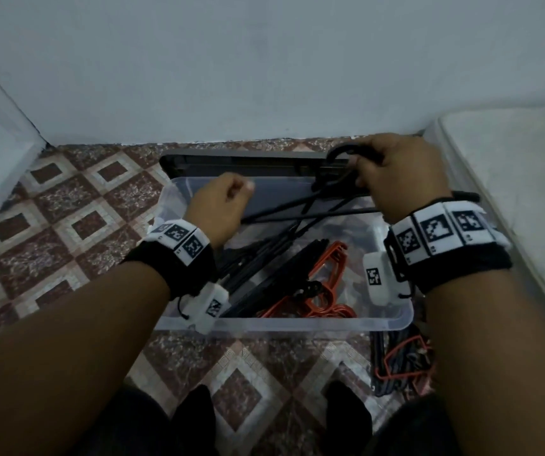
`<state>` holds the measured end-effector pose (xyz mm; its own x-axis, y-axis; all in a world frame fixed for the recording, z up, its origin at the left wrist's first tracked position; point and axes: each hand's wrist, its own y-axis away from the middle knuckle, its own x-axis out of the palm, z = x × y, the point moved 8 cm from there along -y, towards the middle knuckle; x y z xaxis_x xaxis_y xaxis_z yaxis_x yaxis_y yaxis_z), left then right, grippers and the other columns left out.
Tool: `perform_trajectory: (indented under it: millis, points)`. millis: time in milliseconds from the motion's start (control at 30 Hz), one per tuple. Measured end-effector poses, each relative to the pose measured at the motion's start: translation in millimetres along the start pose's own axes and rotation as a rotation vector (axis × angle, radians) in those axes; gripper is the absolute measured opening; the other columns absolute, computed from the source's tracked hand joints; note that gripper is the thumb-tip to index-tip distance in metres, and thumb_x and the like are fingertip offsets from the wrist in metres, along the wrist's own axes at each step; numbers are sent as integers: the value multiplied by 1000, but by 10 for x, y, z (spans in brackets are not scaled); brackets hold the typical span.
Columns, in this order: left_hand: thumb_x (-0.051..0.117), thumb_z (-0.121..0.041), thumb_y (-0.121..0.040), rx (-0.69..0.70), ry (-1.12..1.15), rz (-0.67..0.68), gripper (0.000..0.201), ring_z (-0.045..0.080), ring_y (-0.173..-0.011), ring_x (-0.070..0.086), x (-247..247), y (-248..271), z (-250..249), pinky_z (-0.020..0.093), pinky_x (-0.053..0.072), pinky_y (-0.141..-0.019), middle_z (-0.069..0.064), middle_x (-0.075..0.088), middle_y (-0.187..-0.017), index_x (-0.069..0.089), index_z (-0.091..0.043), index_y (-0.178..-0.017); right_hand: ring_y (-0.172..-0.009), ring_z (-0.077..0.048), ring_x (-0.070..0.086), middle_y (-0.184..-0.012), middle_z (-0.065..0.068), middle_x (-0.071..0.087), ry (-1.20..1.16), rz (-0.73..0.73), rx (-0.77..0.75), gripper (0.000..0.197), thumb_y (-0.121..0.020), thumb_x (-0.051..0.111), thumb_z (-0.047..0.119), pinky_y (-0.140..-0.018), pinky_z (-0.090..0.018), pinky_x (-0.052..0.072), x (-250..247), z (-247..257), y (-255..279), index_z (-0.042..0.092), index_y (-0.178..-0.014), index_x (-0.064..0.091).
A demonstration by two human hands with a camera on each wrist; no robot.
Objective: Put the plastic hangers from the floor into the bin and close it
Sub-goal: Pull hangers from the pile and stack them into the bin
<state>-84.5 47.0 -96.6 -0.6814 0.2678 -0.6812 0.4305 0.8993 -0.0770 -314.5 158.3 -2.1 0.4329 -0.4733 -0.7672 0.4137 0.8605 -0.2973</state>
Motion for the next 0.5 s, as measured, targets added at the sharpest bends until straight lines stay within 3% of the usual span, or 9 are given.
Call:
perform_trajectory:
  millis: [100, 233, 333, 400, 500]
  points:
    - [46, -49, -97, -129, -509, 284, 37, 22, -78, 55, 326, -43, 480, 28, 38, -69, 5, 65, -92, 63, -16, -94, -84, -22, 69, -88, -5, 75, 17, -106, 53, 23, -89, 62, 28, -81, -31, 55, -250, -203, -47, 21, -108, 74]
    - [58, -43, -90, -128, -644, 473, 29, 23, -75, 56, 774, -290, 550, 27, 38, -67, 6, 64, -85, 62, -17, -80, -86, -22, 65, -94, -8, 74, 54, -239, 102, 24, -91, 59, 25, -70, -22, 41, -446, -383, -95, 17, -108, 74]
    - [59, -43, -90, -69, -664, 458, 30, 29, -85, 59, 1132, -780, 357, 31, 43, -70, 12, 67, -99, 63, -14, -94, -82, -17, 60, -101, -6, 73, 33, -294, 113, 25, -92, 56, 20, -67, -16, 33, -517, -463, -111, 17, -110, 73]
    - [58, -44, -91, -62, -647, 420, 38, 32, -95, 61, 1353, -1084, 220, 32, 45, -73, 14, 65, -112, 62, -12, -113, -78, -12, 54, -101, -3, 73, 4, -331, 112, 26, -93, 54, 19, -66, -14, 33, -575, -507, -109, 17, -110, 73]
    - [60, -40, -89, -118, -442, 274, 54, 35, -100, 60, 1555, -1468, 37, 34, 46, -72, 15, 57, -124, 46, -13, -134, -76, -7, 51, -97, 0, 71, -22, -405, 115, 26, -94, 51, 20, -65, -14, 33, -715, -585, -106, 19, -109, 72]
